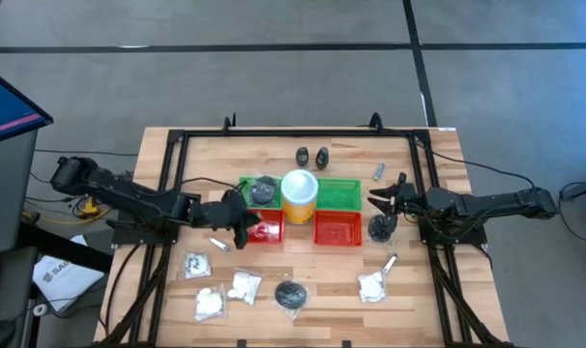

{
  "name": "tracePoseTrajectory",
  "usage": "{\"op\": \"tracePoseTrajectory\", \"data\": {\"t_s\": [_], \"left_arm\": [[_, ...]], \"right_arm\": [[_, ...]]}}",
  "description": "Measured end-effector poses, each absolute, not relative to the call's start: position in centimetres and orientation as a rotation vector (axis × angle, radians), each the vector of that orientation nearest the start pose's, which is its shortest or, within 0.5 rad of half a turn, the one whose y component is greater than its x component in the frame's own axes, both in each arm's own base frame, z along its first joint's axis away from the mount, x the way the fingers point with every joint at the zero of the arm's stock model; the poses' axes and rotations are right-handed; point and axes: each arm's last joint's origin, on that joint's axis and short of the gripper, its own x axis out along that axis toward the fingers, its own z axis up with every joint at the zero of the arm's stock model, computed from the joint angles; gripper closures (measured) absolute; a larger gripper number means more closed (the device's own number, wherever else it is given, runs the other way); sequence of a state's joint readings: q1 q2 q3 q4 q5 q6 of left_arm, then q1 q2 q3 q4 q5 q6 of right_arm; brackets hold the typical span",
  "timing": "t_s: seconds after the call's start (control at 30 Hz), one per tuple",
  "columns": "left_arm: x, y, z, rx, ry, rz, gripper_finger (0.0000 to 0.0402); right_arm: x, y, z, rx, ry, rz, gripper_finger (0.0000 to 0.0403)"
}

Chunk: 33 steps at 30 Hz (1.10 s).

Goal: Pick & Place Travel size toiletries
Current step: Put the nail cutter into the left red basket

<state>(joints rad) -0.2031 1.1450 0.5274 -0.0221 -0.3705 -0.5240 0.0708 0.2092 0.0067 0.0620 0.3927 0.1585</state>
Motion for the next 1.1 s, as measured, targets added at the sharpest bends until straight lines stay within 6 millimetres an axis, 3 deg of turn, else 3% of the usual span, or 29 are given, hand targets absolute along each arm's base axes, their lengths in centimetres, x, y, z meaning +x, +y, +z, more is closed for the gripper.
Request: {"op": "tracePoseTrajectory", "data": {"t_s": [0.3, 1.1], "left_arm": [[23.3, -3.7, 18.4, -0.231, 0.545, 0.277, 0.0350], [23.4, -3.7, 18.4, -0.239, 0.539, 0.278, 0.0320]], "right_arm": [[10.8, -0.3, 15.5, 0.125, 0.111, -0.331, 0.0294], [10.8, -0.3, 15.5, 0.125, 0.111, -0.331, 0.0294]]}}
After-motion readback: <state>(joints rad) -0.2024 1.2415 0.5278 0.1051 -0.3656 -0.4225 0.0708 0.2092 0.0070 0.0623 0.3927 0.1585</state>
